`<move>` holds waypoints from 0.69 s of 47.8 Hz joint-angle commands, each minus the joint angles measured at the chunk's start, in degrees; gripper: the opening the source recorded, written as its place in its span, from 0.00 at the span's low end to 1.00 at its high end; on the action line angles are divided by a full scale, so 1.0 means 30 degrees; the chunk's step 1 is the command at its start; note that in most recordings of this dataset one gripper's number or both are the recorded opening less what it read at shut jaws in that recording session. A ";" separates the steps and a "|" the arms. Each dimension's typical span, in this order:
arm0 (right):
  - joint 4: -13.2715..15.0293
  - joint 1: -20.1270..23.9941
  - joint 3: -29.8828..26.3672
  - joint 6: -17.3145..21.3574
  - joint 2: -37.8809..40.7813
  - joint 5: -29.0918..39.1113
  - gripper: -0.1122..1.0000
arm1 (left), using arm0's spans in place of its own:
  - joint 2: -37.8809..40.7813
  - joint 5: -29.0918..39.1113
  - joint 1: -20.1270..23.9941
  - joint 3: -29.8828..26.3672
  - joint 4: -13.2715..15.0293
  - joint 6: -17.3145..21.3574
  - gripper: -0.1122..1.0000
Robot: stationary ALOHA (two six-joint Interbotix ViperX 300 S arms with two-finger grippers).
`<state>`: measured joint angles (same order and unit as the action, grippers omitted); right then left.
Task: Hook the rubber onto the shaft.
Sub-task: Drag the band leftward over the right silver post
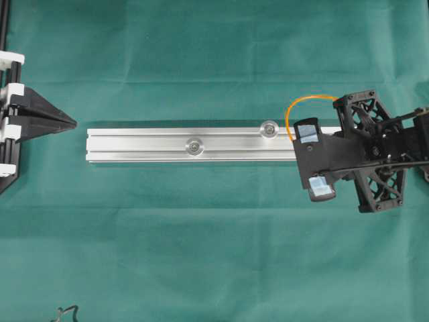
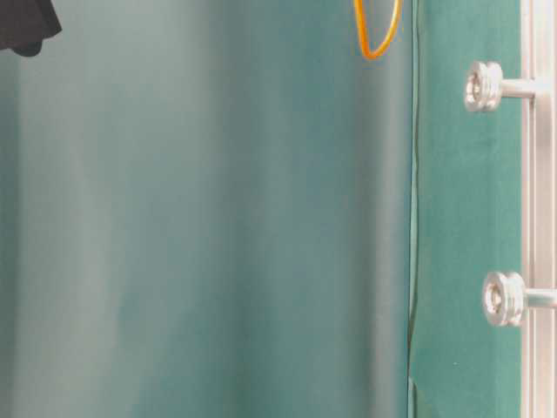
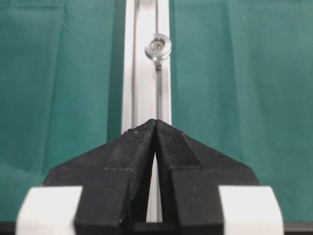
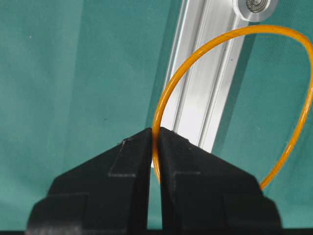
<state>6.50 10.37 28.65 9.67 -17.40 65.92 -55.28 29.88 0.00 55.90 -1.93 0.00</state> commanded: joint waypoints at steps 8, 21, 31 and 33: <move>0.0088 0.0029 -0.0469 0.0029 -0.0352 0.0029 0.16 | 0.0146 -0.0059 0.0000 -0.0586 -0.0059 0.0000 0.10; 0.0088 0.0029 -0.0762 0.0000 0.0000 -0.0117 0.16 | 0.0117 -0.0059 0.0000 -0.0615 -0.0059 0.0000 0.10; 0.0322 0.0029 -0.1670 -0.0029 0.0967 -0.0615 0.16 | 0.0117 -0.0059 0.0000 -0.0615 -0.0059 0.0000 0.10; 0.0381 0.0029 -0.1875 -0.0029 0.1172 -0.0732 0.16 | 0.0146 -0.0059 0.0000 -0.0615 -0.0059 0.0000 0.10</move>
<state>7.12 10.37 25.40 9.58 -14.15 64.60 -55.28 29.97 0.00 55.90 -1.93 0.00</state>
